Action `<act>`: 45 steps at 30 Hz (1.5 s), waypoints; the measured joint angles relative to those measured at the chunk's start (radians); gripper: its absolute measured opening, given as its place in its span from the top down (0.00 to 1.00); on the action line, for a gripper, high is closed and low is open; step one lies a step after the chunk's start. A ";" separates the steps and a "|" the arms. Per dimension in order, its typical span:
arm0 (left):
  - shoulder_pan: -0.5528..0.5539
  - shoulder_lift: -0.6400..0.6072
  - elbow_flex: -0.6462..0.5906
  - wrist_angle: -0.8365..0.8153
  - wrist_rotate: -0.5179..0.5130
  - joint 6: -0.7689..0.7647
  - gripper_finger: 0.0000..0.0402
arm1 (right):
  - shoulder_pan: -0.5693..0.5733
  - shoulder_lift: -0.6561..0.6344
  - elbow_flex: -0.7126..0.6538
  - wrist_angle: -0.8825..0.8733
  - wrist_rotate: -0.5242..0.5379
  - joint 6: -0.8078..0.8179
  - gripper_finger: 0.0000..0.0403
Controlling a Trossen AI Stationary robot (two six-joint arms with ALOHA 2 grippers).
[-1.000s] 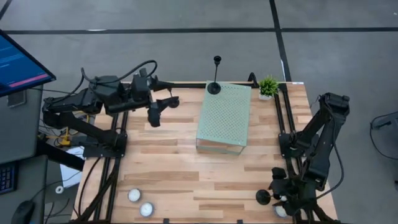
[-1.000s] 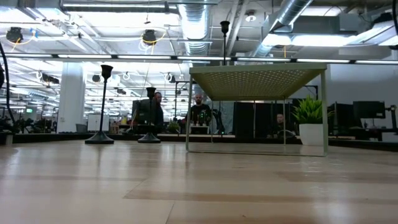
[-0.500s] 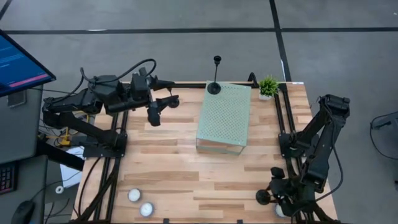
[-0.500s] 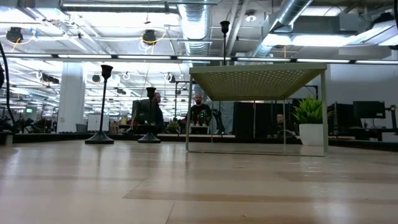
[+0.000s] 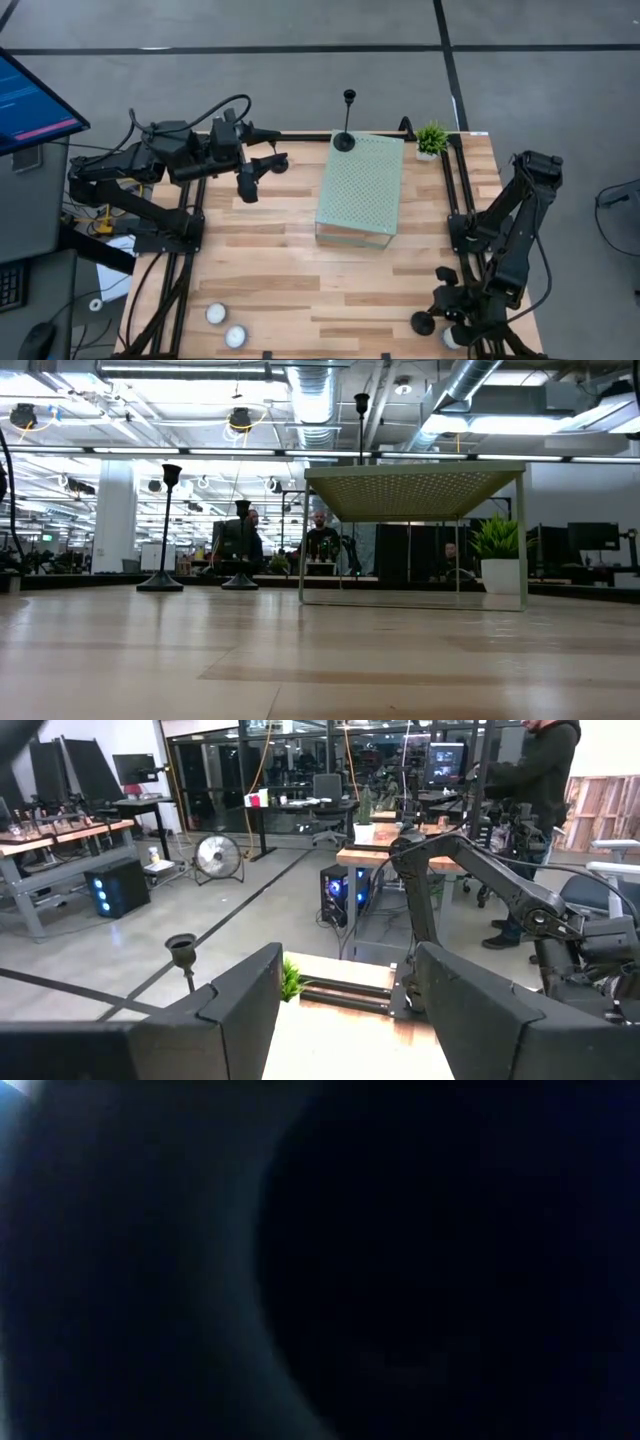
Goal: Pick & Place candle stick holders
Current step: Put the black candle holder on the shelf and align it with the other black candle holder
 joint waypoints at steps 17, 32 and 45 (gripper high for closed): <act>0.000 -0.014 0.000 -0.030 -0.045 -0.003 0.42 | -0.225 -0.364 0.487 -0.720 0.344 -0.232 1.00; 0.000 -0.059 -0.001 -0.092 -0.049 -0.045 0.42 | -1.218 -0.313 0.716 -0.661 0.213 -0.825 1.00; 0.000 -0.059 -0.001 -0.114 -0.048 -0.044 0.42 | -1.671 -0.017 0.715 -0.513 -0.175 -1.117 1.00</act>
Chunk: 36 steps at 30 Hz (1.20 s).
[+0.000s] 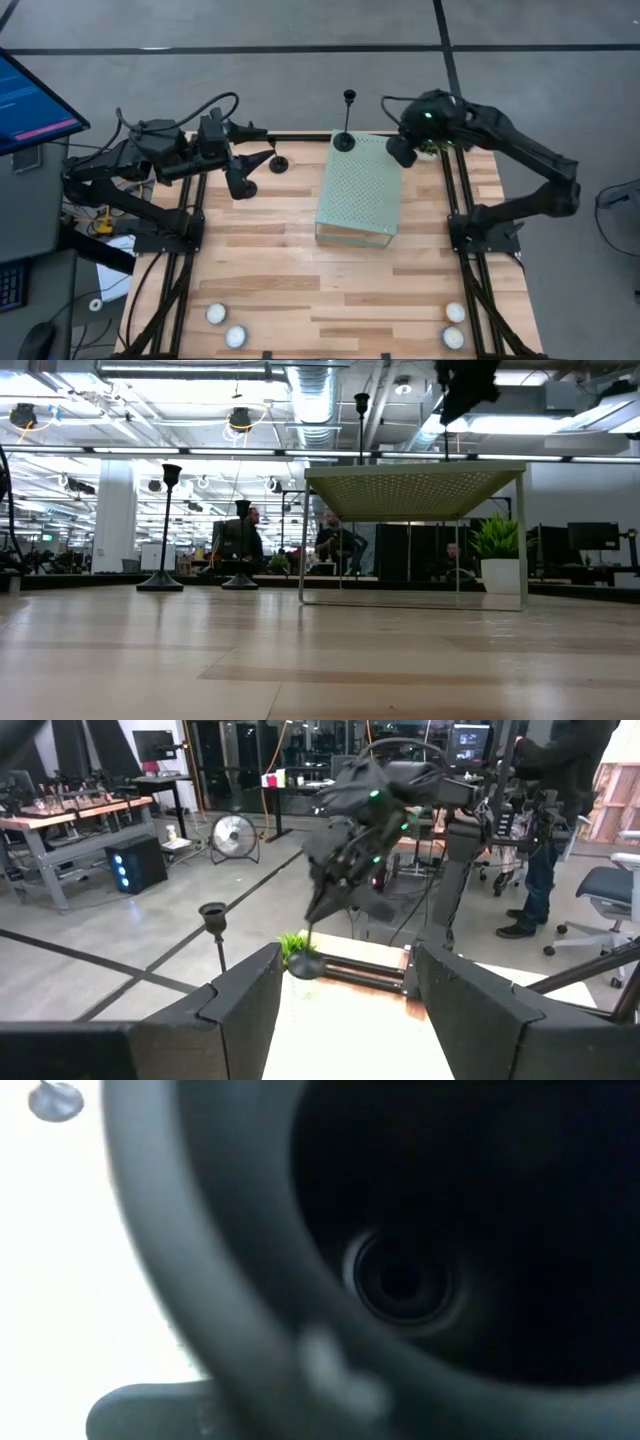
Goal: Pick & Place candle stick holders
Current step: Put the black candle holder on the shelf and align it with the other black candle holder
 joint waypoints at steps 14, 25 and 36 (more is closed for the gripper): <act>0.000 0.000 0.000 0.000 0.000 0.000 0.42 | -0.112 -0.003 -0.141 0.210 -0.182 -0.087 1.00; 0.000 0.000 0.000 0.000 0.000 0.007 0.42 | -0.165 0.035 -0.143 0.189 -0.267 -0.133 1.00; 0.000 0.000 0.000 0.000 0.000 0.006 0.42 | -0.180 0.059 -0.139 0.172 -0.269 -0.162 1.00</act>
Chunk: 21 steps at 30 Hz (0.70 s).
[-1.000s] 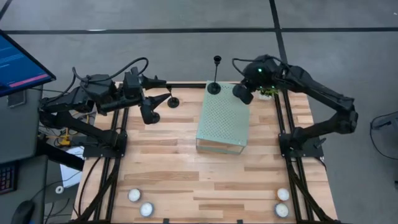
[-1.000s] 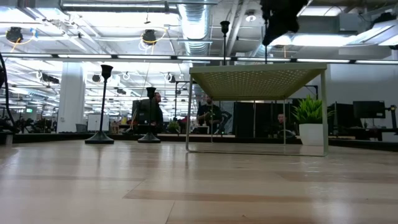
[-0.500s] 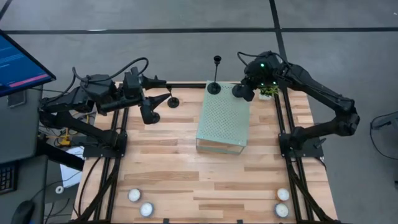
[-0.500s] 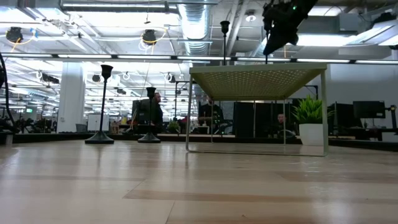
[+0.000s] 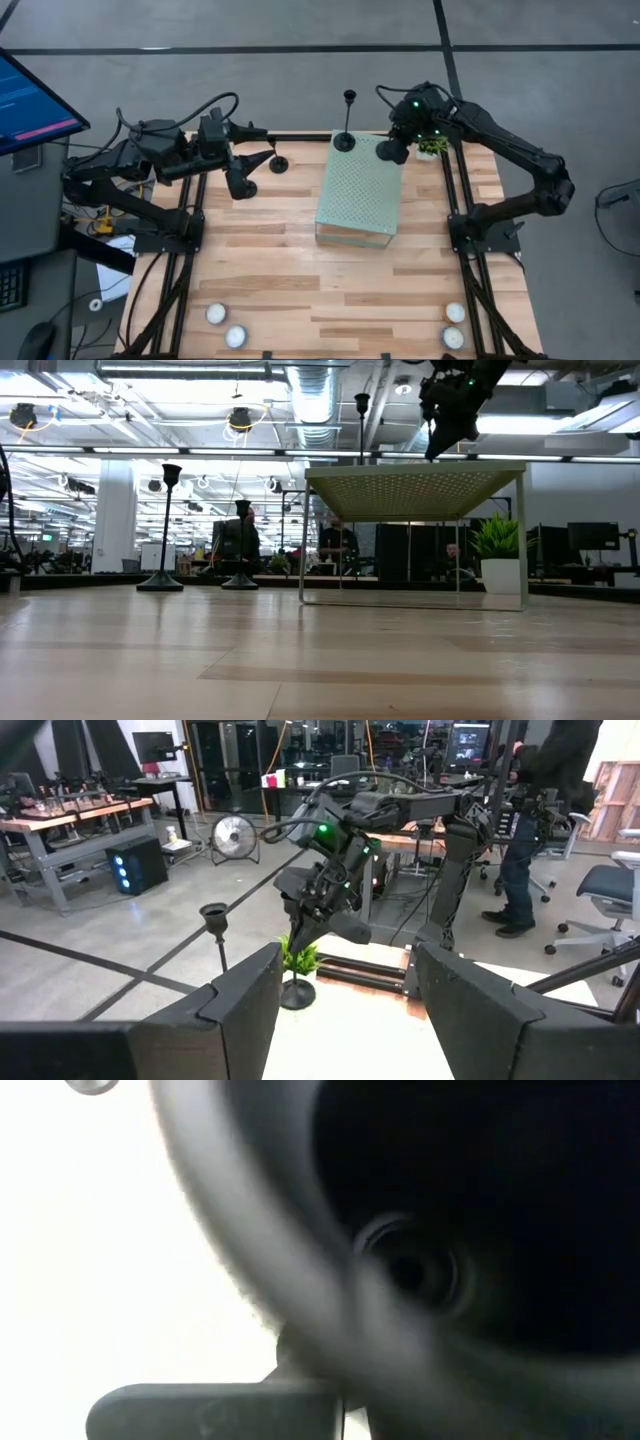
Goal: Pick & Place candle stick holders
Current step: Put the black candle holder on the shelf and align it with the other black candle holder
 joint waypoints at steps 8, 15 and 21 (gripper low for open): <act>0.000 0.000 0.000 0.000 0.000 0.001 0.42 | 0.002 0.004 -0.001 0.007 0.003 -0.004 0.96; 0.000 0.000 0.000 0.000 0.000 0.001 0.42 | 0.002 0.005 -0.003 0.000 0.003 -0.015 0.88; 0.000 0.000 0.000 0.000 0.000 0.001 0.42 | 0.003 0.005 -0.003 0.000 -0.030 -0.023 0.76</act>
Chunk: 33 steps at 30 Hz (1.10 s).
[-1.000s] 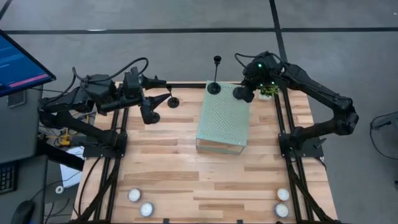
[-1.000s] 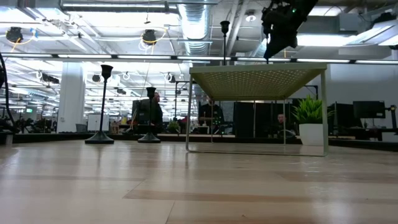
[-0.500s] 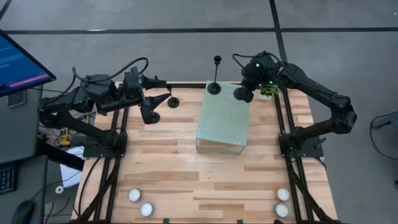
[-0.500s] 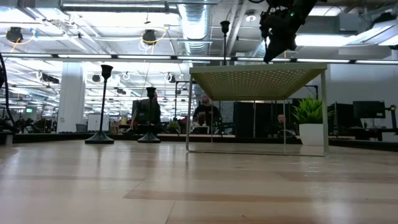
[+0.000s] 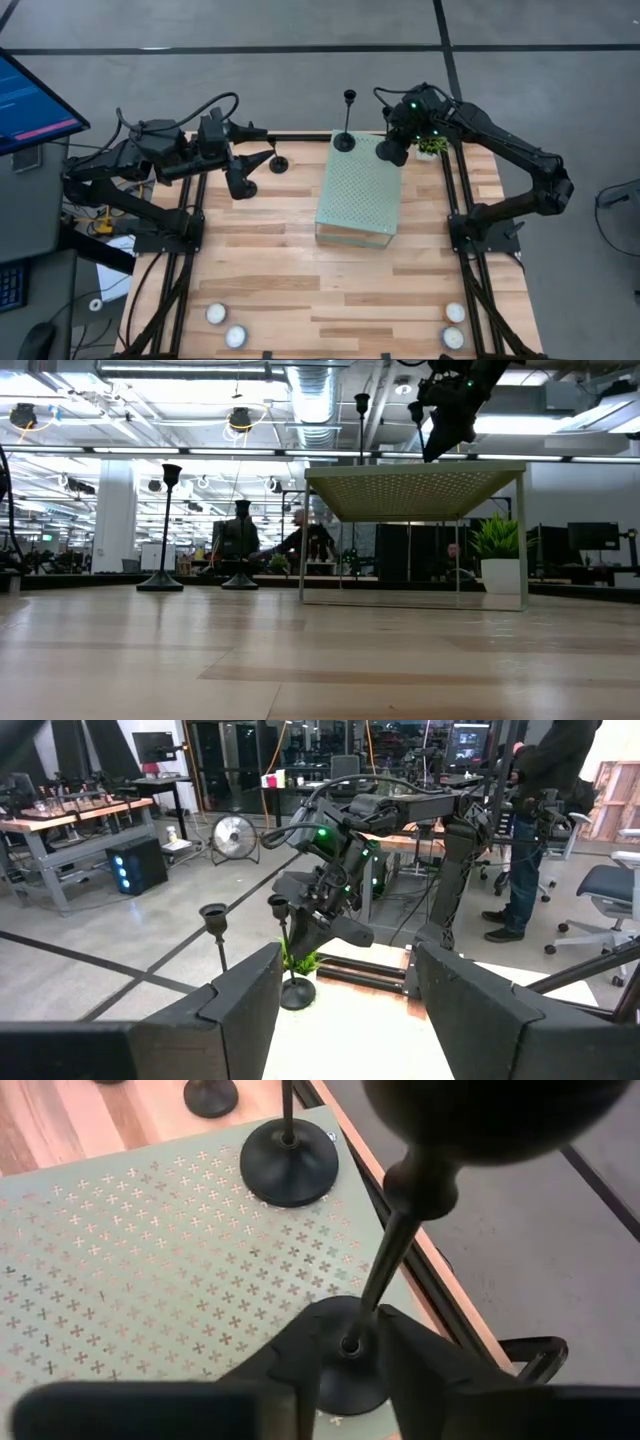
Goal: Pick & Place candle stick holders
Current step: Put the black candle holder on the shelf and align it with the other black candle holder, then put the black candle holder on the shelf
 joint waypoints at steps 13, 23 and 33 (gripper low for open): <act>0.000 0.002 0.000 0.000 0.000 -0.003 0.42 | 0.000 0.000 0.022 -0.019 -0.023 0.000 0.31; 0.000 0.003 0.000 0.000 0.000 -0.006 0.42 | 0.000 0.000 0.122 -0.094 -0.022 -0.007 0.26; 0.000 0.015 0.001 -0.131 -0.087 -0.038 0.42 | 0.000 -0.066 0.219 -0.276 -0.015 -0.017 0.26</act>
